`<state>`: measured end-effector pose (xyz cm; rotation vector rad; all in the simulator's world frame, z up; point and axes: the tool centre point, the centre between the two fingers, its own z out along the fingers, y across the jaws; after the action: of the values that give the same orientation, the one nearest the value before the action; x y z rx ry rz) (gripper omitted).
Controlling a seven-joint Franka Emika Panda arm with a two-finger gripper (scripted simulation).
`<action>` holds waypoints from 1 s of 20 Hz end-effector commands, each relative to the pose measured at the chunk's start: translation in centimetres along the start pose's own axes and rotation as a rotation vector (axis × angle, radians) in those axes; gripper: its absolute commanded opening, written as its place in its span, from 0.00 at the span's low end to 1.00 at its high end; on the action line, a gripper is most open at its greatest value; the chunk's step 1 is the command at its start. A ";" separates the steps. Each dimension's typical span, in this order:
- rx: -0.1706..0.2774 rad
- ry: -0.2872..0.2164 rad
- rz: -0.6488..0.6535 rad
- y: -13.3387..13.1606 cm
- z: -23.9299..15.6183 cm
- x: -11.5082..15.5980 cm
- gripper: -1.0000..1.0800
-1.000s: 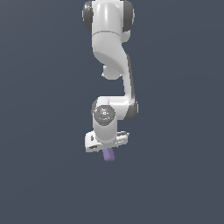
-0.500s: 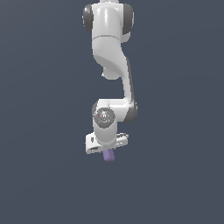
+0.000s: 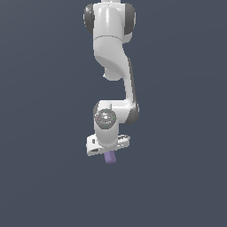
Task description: Pick up the object and move it to a goal position.
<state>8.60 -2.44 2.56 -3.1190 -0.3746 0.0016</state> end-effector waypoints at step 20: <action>0.000 0.001 0.000 6.7 -13.7 -4.2 0.00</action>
<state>6.35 -9.28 14.94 -3.1195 -0.3735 -0.0009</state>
